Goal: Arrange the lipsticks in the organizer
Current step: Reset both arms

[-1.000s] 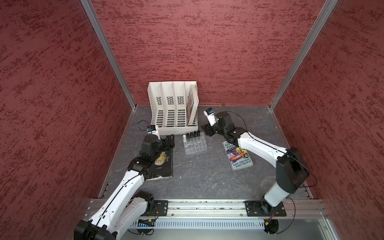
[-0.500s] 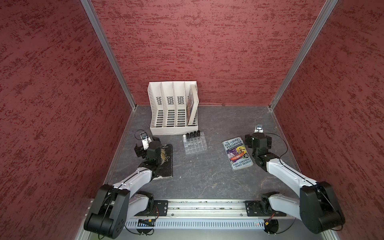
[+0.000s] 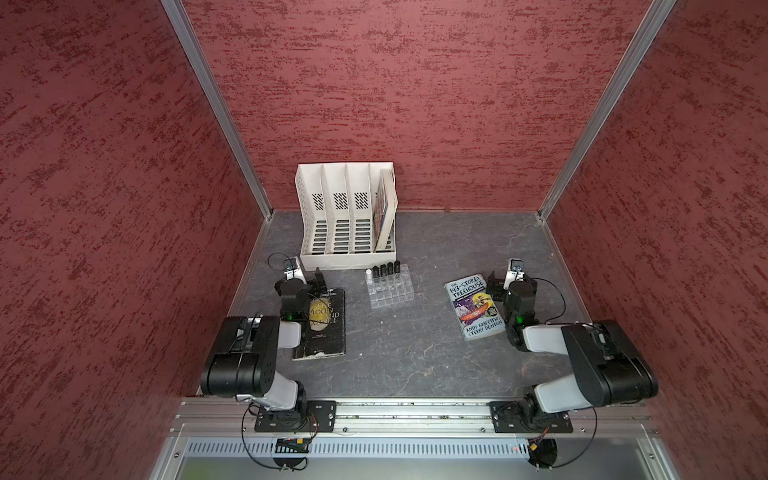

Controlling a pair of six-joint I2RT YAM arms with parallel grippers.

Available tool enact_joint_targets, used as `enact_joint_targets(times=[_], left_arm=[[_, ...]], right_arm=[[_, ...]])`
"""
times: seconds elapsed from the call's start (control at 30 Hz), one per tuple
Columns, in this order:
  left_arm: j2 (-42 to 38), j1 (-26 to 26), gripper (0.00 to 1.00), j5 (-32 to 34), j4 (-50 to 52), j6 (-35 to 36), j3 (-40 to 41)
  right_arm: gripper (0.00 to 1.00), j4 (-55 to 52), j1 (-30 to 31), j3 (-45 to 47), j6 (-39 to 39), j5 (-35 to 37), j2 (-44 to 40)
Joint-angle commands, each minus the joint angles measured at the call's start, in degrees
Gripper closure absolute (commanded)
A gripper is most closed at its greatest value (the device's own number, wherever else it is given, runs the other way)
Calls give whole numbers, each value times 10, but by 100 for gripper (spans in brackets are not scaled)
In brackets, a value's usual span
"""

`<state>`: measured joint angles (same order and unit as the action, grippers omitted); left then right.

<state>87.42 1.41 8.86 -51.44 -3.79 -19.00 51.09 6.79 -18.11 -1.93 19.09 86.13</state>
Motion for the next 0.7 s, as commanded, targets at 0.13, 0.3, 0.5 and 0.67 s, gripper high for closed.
enact_joint_targets(times=[0.13,0.3,0.5,0.67], left_arm=[[1,-2,0,-28,-26,20,-9],[1,-8,0,-40,-17,32,-17],[1,-9,0,-38,-15,34,-18],[1,-13,0,-32,-21,37,-15]], right_arm=[[1,23,-41,-32,33,-75,21],[1,21,-42,-31,34,-77,21],[1,24,-42,-31,34,-77,22],[1,24,-42,-30,33,-77,22]])
